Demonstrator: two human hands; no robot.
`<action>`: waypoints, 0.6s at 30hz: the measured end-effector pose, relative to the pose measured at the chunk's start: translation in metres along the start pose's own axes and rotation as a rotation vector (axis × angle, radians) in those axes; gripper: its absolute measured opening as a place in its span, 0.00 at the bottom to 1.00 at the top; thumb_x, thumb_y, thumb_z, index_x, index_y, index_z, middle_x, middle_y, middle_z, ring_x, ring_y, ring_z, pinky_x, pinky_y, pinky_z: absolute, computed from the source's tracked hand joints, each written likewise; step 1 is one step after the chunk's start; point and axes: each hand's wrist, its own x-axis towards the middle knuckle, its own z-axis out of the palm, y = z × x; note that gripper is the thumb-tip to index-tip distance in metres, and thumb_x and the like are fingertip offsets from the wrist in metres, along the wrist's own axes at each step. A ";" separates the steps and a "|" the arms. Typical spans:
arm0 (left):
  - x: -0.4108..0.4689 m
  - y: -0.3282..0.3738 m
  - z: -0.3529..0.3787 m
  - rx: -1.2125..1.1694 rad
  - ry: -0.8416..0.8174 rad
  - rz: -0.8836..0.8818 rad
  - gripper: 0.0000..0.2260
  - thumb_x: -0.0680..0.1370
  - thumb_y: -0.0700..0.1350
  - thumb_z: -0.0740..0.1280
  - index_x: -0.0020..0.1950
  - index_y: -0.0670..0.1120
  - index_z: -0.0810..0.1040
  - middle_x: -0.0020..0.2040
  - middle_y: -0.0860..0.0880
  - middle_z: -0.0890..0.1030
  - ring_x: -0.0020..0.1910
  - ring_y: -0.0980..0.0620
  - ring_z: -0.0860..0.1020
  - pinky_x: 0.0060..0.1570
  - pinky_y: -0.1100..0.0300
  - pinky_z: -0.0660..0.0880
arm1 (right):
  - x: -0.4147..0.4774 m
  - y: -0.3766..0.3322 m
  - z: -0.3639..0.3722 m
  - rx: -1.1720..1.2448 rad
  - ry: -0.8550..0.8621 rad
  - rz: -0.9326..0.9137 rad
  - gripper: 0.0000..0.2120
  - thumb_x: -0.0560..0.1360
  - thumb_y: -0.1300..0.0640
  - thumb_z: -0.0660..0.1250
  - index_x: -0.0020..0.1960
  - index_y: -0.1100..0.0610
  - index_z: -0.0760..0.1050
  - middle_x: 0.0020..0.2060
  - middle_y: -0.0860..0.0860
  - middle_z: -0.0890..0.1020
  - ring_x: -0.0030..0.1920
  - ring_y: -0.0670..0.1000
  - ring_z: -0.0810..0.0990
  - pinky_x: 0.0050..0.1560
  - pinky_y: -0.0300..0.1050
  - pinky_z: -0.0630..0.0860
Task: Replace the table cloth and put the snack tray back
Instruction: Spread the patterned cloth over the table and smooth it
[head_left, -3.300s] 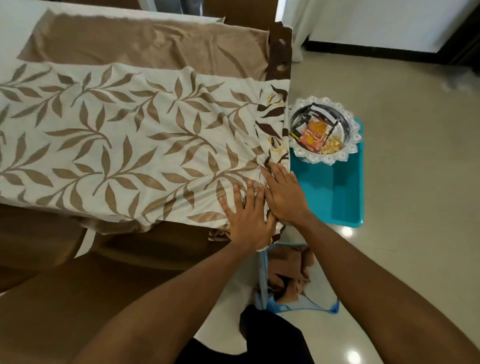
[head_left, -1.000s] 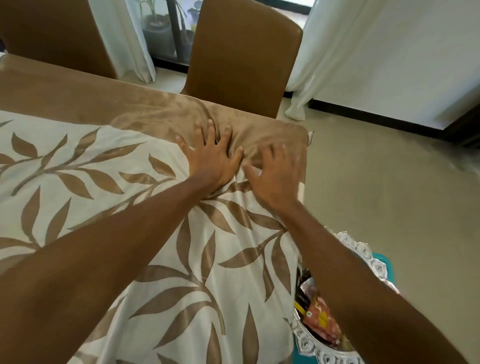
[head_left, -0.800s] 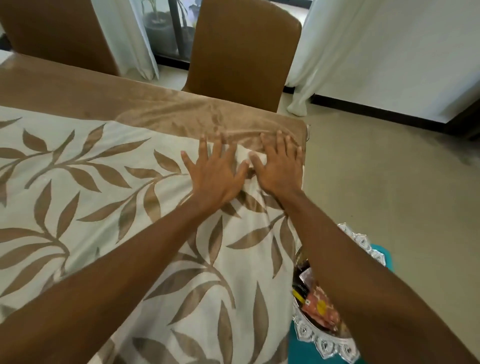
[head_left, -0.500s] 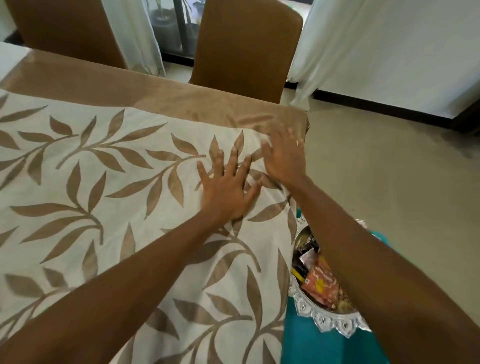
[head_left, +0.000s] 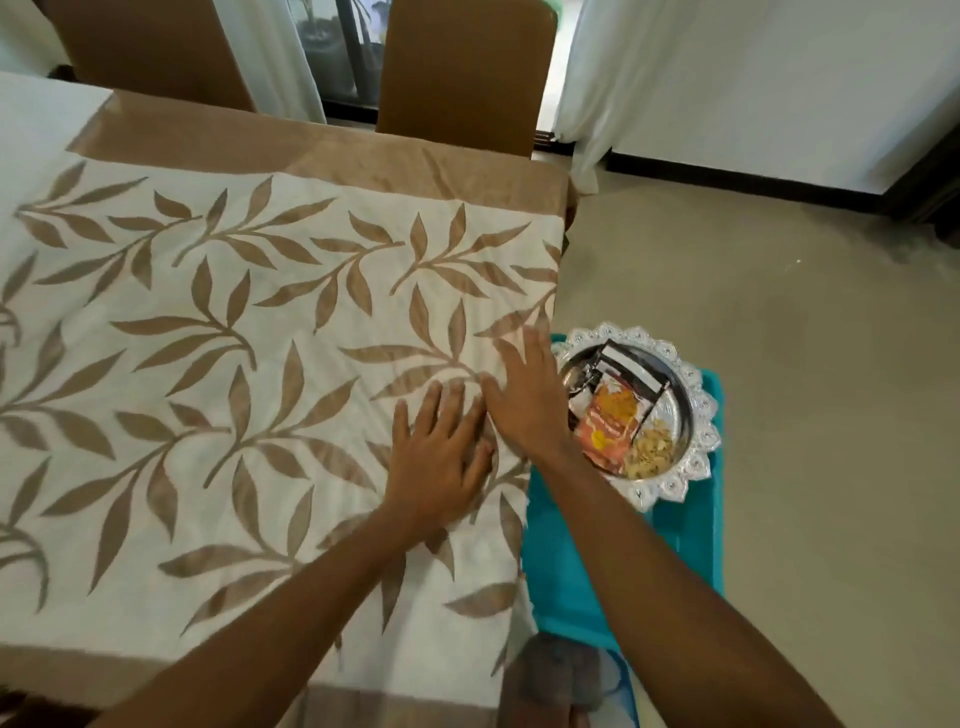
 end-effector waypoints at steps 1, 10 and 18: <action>-0.023 0.003 0.002 -0.011 -0.003 0.014 0.28 0.83 0.62 0.46 0.81 0.54 0.57 0.82 0.48 0.55 0.81 0.45 0.50 0.76 0.36 0.48 | -0.027 0.000 0.004 0.020 0.019 -0.006 0.24 0.82 0.46 0.60 0.77 0.51 0.66 0.80 0.56 0.59 0.80 0.58 0.54 0.76 0.57 0.61; -0.193 0.037 0.022 -0.023 -0.064 0.109 0.26 0.83 0.59 0.50 0.80 0.52 0.60 0.81 0.48 0.57 0.80 0.46 0.54 0.76 0.40 0.49 | -0.268 -0.014 0.034 0.766 -0.009 0.329 0.22 0.86 0.50 0.55 0.79 0.43 0.59 0.72 0.40 0.68 0.71 0.41 0.67 0.73 0.43 0.65; -0.254 0.047 0.028 0.079 -0.139 0.093 0.36 0.78 0.70 0.47 0.82 0.55 0.44 0.82 0.48 0.42 0.81 0.46 0.40 0.76 0.37 0.42 | -0.379 0.006 0.054 0.939 -0.395 0.810 0.15 0.86 0.56 0.55 0.68 0.61 0.73 0.65 0.64 0.78 0.62 0.59 0.78 0.45 0.34 0.74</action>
